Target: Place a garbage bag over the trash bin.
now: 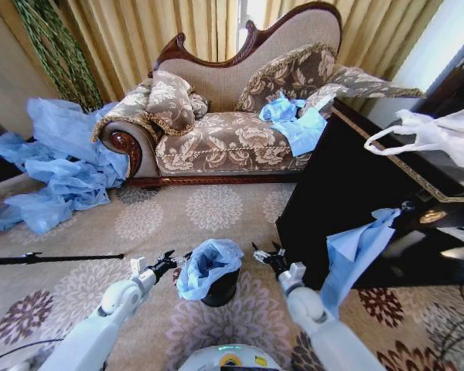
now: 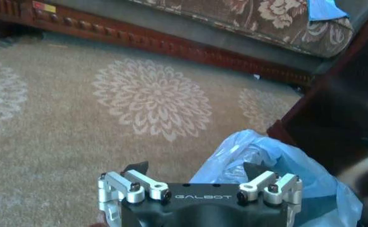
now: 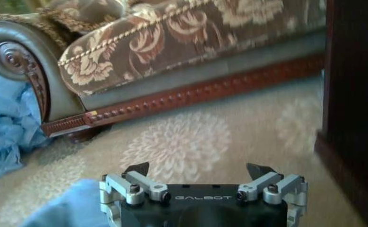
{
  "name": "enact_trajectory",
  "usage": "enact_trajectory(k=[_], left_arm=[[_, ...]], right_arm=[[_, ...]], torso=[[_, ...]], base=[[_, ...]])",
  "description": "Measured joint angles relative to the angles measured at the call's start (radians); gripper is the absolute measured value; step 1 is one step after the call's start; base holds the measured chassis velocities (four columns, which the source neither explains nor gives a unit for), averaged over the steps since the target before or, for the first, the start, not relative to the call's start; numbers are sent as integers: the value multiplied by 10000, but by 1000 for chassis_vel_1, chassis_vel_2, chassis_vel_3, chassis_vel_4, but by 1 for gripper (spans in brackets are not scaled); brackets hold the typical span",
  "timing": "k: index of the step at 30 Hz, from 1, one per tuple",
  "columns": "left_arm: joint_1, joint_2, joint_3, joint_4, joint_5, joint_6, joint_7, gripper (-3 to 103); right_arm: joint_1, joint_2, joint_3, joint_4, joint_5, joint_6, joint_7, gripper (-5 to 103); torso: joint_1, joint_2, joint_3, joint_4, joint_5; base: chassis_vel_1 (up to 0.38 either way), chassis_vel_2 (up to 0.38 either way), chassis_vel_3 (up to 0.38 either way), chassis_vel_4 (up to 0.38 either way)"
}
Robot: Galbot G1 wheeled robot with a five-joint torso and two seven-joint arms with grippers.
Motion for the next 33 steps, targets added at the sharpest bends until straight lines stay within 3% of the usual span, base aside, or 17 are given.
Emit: enact_trajectory(k=[1, 2, 6, 9, 26, 33], left_arm=[[78, 35, -87, -28, 5, -3, -4, 100], [78, 35, -87, -28, 5, -3, -4, 100], [143, 121, -232, -24, 8, -23, -6, 100], [111, 137, -230, -10, 7, -31, -6, 100], [-199, 178, 87, 219, -6, -52, 20, 100], [-299, 223, 124, 270, -48, -56, 24, 100]], right_arm=[[-22, 231, -443, 377, 468, -212, 785, 100], [-22, 231, -443, 377, 468, -212, 785, 100], [-70, 761, -1272, 888, 1873, -647, 2207, 100], [-129, 937, -1357, 965, 2387, -737, 2525, 100], [-34, 1211, -1021, 707, 3553, -720, 2716, 103], [119, 1365, -947, 418, 3678, -672, 2356, 85]], torso=[[0, 0, 0, -1, -3], [0, 0, 0, -1, -3], [0, 0, 0, -1, -2], [0, 0, 0, -3, -1], [0, 0, 1, -3, 0], [0, 0, 1, -3, 0]], base=[[0, 0, 0, 0], [0, 0, 0, 0], [0, 0, 0, 0], [0, 0, 0, 0], [0, 0, 0, 0], [0, 0, 0, 0]])
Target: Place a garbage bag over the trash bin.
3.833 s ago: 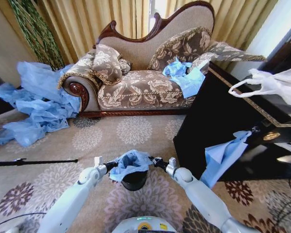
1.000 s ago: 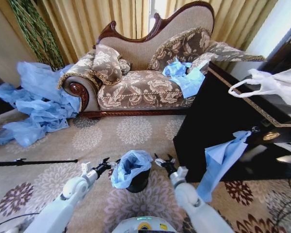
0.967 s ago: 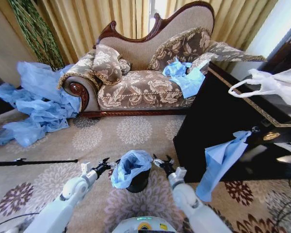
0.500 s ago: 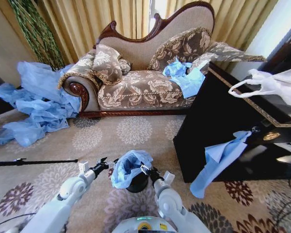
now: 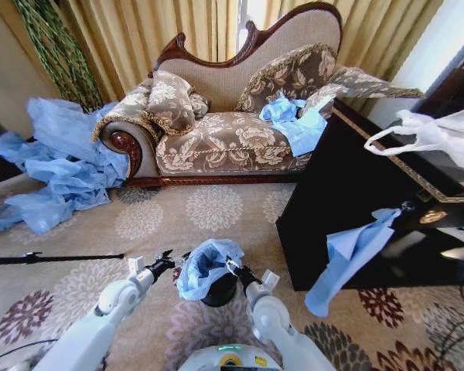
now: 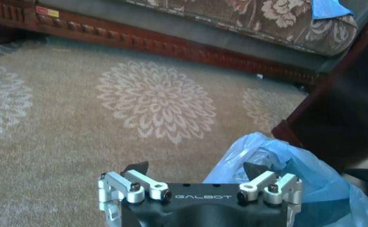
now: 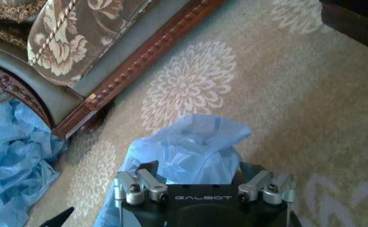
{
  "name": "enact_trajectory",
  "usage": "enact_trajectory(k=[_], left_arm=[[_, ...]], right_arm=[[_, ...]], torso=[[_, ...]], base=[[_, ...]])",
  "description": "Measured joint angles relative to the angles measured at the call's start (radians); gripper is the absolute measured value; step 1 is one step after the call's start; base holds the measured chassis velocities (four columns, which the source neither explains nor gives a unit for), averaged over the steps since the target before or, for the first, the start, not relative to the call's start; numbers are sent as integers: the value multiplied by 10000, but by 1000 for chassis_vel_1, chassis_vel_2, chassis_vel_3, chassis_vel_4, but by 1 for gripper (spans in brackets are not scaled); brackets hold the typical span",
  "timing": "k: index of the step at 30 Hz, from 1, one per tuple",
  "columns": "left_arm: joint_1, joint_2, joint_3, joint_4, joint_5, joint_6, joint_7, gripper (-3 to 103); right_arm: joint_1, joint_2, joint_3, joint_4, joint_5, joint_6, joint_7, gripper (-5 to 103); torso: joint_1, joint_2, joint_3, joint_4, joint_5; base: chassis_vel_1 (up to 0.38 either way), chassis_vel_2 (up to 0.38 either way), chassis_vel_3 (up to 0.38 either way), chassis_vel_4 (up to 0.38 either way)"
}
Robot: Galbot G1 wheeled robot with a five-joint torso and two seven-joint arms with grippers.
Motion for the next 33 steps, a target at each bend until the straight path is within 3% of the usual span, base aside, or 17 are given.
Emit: enact_trajectory(k=[5, 8, 10, 12, 16, 23, 33], left_arm=[[-14, 0, 0, 10, -16, 0, 3, 100], [-49, -20, 2, 20, -36, 0, 6, 100], [-61, -24, 3, 21, -42, 0, 7, 100], [-82, -32, 6, 21, -55, -1, 10, 100], [-83, -41, 7, 12, -59, -1, 15, 100], [-64, -94, -7, 7, -61, -14, 18, 100], [-38, -210, 40, -5, -7, -83, 28, 100]], right_arm=[[0, -12, 25, -90, -17, 5, -122, 71], [-14, 5, 34, -205, -75, 9, -242, 55], [-9, 20, 38, -233, -85, 11, -258, 55], [27, 51, 42, -302, -162, 21, -329, 38], [65, 58, 33, -356, -226, 38, -396, 33], [55, 54, 37, -543, -500, 118, -550, 3], [-44, -205, 11, -253, -684, 190, -567, 0]], torso=[[0, 0, 0, 0, 0], [0, 0, 0, 0, 0], [0, 0, 0, 0, 0], [0, 0, 0, -1, -1], [0, 0, 0, 0, -1], [0, 0, -1, -1, -2], [0, 0, -1, 3, 2]], base=[[0, 0, 0, 0], [0, 0, 0, 0], [0, 0, 0, 0], [0, 0, 0, 0], [0, 0, 0, 0], [0, 0, 0, 0], [0, 0, 0, 0]])
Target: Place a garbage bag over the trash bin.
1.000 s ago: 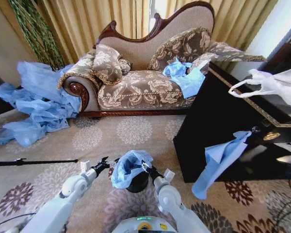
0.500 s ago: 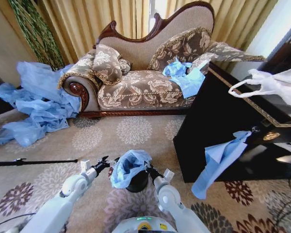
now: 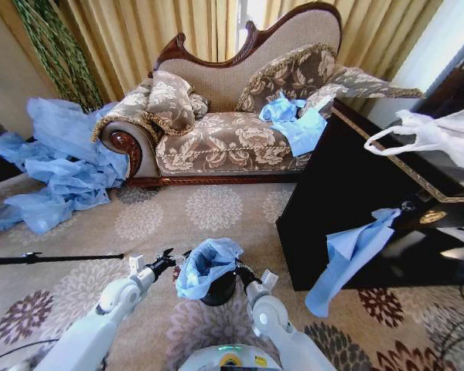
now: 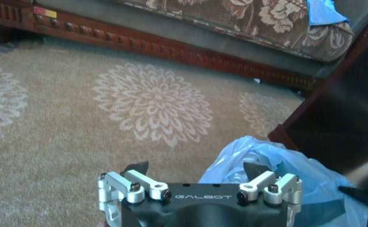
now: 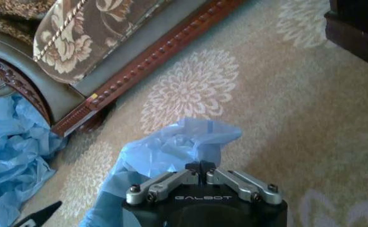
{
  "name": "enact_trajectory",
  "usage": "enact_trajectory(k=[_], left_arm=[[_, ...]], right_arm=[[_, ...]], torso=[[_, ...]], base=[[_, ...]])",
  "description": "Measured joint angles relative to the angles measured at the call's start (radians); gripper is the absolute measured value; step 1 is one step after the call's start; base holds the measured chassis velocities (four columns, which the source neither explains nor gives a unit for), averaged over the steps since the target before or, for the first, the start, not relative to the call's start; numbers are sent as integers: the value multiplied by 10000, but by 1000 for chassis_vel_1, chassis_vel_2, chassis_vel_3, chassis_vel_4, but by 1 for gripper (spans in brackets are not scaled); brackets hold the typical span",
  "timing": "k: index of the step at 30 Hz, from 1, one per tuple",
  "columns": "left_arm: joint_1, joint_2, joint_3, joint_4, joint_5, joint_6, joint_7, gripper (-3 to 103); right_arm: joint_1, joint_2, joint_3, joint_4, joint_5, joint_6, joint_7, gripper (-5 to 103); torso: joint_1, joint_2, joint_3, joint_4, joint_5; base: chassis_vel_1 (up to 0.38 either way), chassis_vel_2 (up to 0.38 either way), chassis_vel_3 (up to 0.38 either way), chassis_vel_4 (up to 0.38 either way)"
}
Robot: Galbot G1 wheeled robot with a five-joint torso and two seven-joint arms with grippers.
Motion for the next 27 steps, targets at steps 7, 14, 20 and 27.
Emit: enact_trajectory(k=[7, 14, 20, 27], left_arm=[[30, -64, 28, -37, 36, -20, 0, 100], [78, -67, 26, -90, 37, -39, 1, 100], [323, -28, -65, -350, 34, -49, 5, 100], [1356, -134, -95, -1402, 28, 79, -107, 100]], right_arm=[[-98, -223, 48, 271, 19, -18, 66, 0], [-268, -536, 129, 418, 19, -65, 146, 0], [-703, -817, 182, 733, 65, -214, 262, 0], [-679, -704, 344, 417, -51, -236, 81, 0]], torso=[[0, 0, 0, -2, 0], [0, 0, 0, -3, -2], [0, 0, 0, -4, -2], [0, 0, -1, -3, -1]], base=[[0, 0, 0, 0], [0, 0, 0, 0], [0, 0, 0, 0], [0, 0, 0, 0]])
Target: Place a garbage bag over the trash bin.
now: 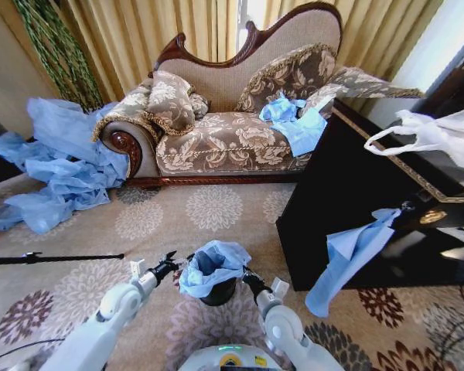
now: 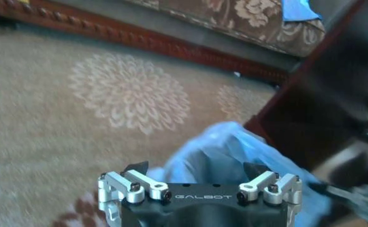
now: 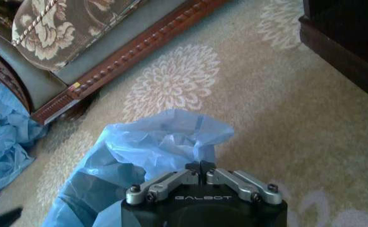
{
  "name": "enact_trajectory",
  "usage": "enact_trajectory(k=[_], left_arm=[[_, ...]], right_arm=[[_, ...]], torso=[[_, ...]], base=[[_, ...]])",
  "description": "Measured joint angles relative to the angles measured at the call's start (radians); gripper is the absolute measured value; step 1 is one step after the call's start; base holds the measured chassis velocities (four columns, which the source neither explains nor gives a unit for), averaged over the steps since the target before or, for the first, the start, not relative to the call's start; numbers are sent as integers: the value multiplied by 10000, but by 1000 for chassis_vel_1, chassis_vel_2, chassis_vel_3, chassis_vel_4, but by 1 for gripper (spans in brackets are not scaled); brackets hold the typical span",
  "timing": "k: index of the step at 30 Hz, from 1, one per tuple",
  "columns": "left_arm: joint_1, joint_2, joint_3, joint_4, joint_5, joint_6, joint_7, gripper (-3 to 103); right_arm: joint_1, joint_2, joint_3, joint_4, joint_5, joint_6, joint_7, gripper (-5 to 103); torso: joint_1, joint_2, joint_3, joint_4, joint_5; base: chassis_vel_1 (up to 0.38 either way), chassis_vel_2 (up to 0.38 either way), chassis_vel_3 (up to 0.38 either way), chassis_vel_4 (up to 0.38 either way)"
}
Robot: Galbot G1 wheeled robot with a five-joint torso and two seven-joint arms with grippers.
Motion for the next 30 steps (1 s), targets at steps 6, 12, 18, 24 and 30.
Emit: enact_trajectory(k=[6, 12, 18, 24, 30], left_arm=[[1437, -120, -300, -1066, -23, 420, -623, 100], [2523, -290, -258, -1536, 1117, 89, -569, 100], [2294, -361, 54, -1061, 2637, -771, 473, 100], [1907, -270, 173, -458, 3648, -1205, 1159, 101], [1703, -241, 228, -92, 4367, -1533, 1967, 81]], right_arm=[[137, 151, 10, -234, -108, 23, -115, 0], [100, 285, -44, -362, -267, 53, -219, 0], [139, 347, -121, -392, -340, 71, -231, 0], [119, 316, -87, -345, -339, 76, -232, 0], [98, 327, -81, -314, -341, 97, -235, 0]], torso=[[0, 0, 0, 1, 0], [-1, 0, 0, 3, 1], [0, 0, 1, -1, -2], [0, 0, 1, 0, -1], [0, 0, 1, 0, 0]], base=[[0, 0, 0, 0], [0, 0, 0, 0], [0, 0, 0, 0], [0, 0, 0, 0], [0, 0, 0, 0]])
